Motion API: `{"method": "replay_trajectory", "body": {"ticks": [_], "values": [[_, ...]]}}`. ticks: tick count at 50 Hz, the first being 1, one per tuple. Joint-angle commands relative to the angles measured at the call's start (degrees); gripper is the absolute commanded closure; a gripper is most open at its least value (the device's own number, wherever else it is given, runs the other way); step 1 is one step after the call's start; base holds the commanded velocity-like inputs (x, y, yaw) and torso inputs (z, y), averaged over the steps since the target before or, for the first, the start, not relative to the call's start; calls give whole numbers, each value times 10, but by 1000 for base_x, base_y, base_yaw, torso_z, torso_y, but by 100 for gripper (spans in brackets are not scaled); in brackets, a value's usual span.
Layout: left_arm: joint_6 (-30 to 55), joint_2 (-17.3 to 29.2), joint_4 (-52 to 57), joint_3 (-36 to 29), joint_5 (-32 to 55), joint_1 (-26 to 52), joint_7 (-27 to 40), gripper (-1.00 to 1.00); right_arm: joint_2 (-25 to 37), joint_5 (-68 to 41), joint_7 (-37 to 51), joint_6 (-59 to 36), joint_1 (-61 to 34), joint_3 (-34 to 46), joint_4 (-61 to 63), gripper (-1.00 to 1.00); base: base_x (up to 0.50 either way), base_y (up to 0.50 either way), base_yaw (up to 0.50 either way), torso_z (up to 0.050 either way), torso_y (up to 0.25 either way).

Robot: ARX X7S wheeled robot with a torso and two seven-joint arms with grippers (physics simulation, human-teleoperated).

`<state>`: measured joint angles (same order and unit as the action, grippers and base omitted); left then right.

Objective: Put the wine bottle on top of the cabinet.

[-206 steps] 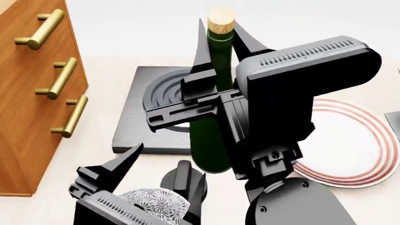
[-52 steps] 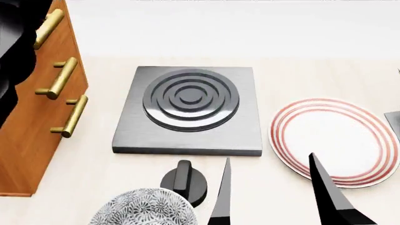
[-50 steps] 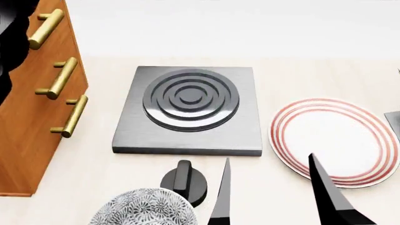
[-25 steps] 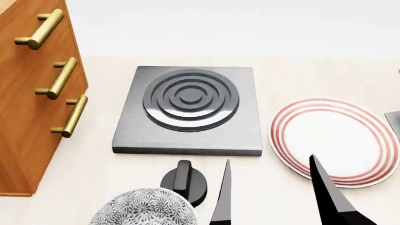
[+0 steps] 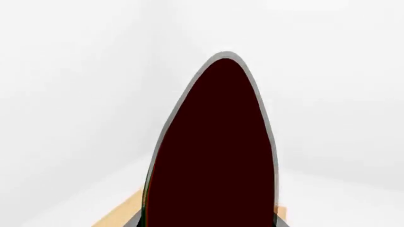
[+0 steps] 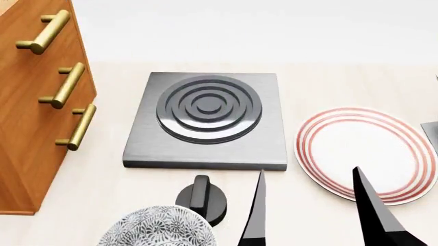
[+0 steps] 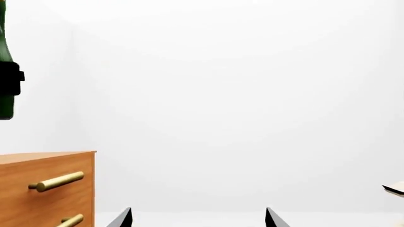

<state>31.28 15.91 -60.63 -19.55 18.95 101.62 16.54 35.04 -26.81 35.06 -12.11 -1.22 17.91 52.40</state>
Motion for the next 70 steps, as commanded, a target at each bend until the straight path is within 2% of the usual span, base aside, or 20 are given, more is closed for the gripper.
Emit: {"method": "replay_trajectory", "body": {"ticks": [1, 36, 54, 55, 70], "values": [[58, 19, 73, 16, 30, -43, 41, 100, 2, -2, 1, 3, 0, 0, -1, -100, 0, 0, 0, 0, 0], [27, 21, 94, 32, 46, -146, 50, 100, 2, 2, 2, 8, -2, 8, -8, -100, 0, 0, 0, 0, 1], [21, 24, 93, 31, 43, -157, 53, 100, 2, 3, 1, 12, -3, 12, -13, -100, 1, 0, 0, 0, 0], [24, 24, 96, 31, 43, -158, 54, -100, 2, 3, 1, 12, -3, 13, -14, -100, 0, 0, 0, 0, 0], [4, 18, 71, 27, 37, -158, 52, -100, 4, 2, 3, 11, -5, 14, -12, -100, 0, 0, 0, 0, 0]]}}
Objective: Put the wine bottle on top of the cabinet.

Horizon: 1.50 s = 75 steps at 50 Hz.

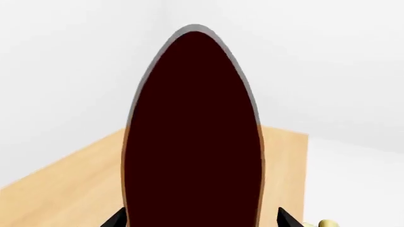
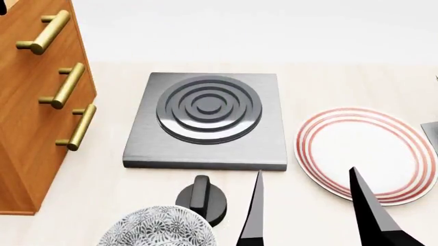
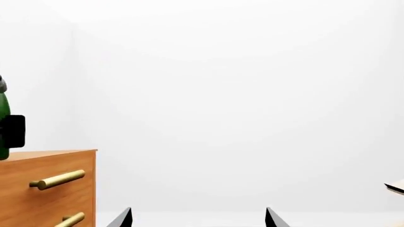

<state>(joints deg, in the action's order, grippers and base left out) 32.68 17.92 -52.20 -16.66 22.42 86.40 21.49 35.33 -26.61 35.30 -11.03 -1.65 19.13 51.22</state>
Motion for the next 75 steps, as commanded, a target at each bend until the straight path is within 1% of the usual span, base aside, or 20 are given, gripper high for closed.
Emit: {"method": "replay_trajectory", "body": {"ticks": [1, 10, 14, 21, 23, 28, 31, 34, 40, 41, 43, 46, 47, 49, 51, 58, 59, 65, 71, 75], "values": [[-9, -2, -12, -1, 3, -6, 4, -100, 1, 0, -1, 2, 0, 2, -1, -100, 0, 0, 0, 0, 0], [-11, -1, 4, 11, 14, -12, 8, -100, 1, 0, 1, -1, -3, 4, 0, -100, 0, 0, 0, 0, 0], [-3, 3, 41, 21, 24, -29, 20, -100, 1, 2, 0, 1, -3, 7, -1, -100, 0, 0, 0, 0, 0], [0, 10, 110, 17, 23, -53, 31, -100, -3, 6, 0, -2, -7, 14, -4, -100, 0, 0, 0, 0, 0], [-15, 14, 131, 17, 19, -65, 37, -100, -3, 6, 0, -4, -9, 16, -2, -100, 0, 0, 0, 0, 0], [-8, 28, 194, 13, 23, -104, 37, -100, -2, 6, 1, -6, -10, 17, 0, -100, 0, 0, 0, 0, 0], [5, 38, 256, 16, 35, -139, 43, -100, -1, 5, 2, -7, -11, 17, 2, -100, 0, 0, 0, 0, 0], [9, 48, 287, 7, 33, -157, 41, -100, -1, 6, 2, -6, -11, 17, 1, -100, 0, 0, 0, 0, 0], [24, 62, 366, 17, 49, -197, 53, -100, -1, 7, 3, -9, -12, 21, 3, -100, 0, 0, 0, 0, 0], [31, 75, 417, 4, 46, -224, 54, -100, -1, 7, 3, -10, -12, 22, 4, -100, 0, 0, 0, 0, 0], [44, 87, 470, 0, 53, -247, 58, -100, -1, 8, 2, -8, -12, 23, 3, -100, 0, 0, 0, 0, 0], [54, 94, 511, 10, 63, -267, 70, -100, -3, 10, 2, -8, -13, 26, 1, -100, 0, 0, 0, 0, 0], [58, 101, 555, 22, 72, -288, 85, -100, -3, 10, 2, -11, -15, 28, 4, -100, 0, 0, 0, 0, 0], [60, 110, 592, 26, 78, -311, 91, -100, -4, 10, 1, -10, -17, 29, 2, -100, 0, 0, 0, 0, 0], [55, 124, 658, 39, 86, -366, 107, -100, -6, 14, 0, -9, -16, 32, -2, -100, 0, 0, 0, 0, 0], [20, 144, 778, 64, 87, -505, 146, -100, -2, 11, 3, -9, -14, 29, 3, -100, 0, 0, 0, 0, 0], [5, 145, 795, 51, 58, -539, 165, -100, -4, 13, 3, -13, -18, 34, 4, -100, 0, 0, 0, 0, 0], [-39, 134, 852, 22, 29, -638, 187, -100, -7, 15, 0, -14, -21, 42, 3, -100, 0, 0, 0, 0, 0], [-74, 122, 915, -19, 3, -704, 199, -100, -4, 11, 4, -16, -21, 38, 6, -100, 0, 0, 0, 0, 0], [-90, 115, 925, -70, -41, -738, 205, -100, -5, 11, 4, -14, -24, 38, 6, -100, 0, 0, 0, 0, 0]]}}
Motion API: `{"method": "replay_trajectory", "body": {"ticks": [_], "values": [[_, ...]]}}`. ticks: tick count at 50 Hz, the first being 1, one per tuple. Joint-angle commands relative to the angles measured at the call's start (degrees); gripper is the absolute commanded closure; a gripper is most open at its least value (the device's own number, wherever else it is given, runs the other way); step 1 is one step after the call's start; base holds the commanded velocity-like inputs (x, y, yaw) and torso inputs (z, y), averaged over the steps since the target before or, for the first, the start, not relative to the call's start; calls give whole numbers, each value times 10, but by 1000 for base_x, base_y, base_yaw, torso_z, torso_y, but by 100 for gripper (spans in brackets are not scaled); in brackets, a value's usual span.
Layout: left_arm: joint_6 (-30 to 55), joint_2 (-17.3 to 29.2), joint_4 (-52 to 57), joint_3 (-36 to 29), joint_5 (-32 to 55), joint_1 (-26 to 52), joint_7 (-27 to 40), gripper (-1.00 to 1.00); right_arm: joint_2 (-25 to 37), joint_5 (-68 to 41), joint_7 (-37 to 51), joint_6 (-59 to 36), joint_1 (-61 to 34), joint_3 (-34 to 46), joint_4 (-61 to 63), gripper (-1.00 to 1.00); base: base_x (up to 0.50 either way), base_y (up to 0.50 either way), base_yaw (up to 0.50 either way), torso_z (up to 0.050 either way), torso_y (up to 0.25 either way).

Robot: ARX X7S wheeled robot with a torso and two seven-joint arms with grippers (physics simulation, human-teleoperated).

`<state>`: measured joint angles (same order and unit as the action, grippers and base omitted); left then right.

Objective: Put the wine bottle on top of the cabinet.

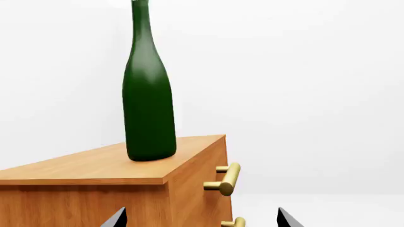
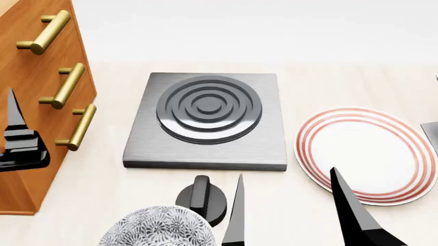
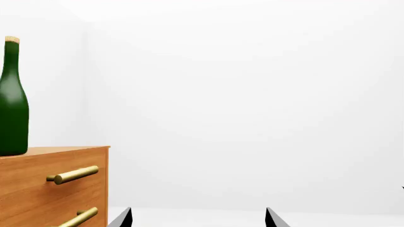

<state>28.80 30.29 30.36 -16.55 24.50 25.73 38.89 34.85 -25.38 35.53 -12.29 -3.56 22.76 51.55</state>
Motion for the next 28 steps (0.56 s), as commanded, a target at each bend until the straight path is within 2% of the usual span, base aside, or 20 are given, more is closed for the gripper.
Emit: {"method": "replay_trajectory", "body": {"ticks": [1, 4, 11, 28], "values": [[-65, -13, 98, -83, -67, -144, 28, -100, 0, -3, 2, -2, -5, 1, 4, -100, 0, 0, 0, 0, 0], [-86, -16, 86, -131, -109, -174, 27, -100, 0, -2, 2, 1, -5, 1, 4, -100, 0, 0, 0, 0, 0], [-126, -20, 67, -183, -151, -216, 24, -100, 1, -2, 2, 0, -4, 4, 5, -100, 0, 0, 0, 0, 0], [-135, -26, 64, -200, -153, -224, 21, -100, 14, -13, 14, -2, -2, -11, 22, -100, 0, 0, 0, 0, 0]]}}
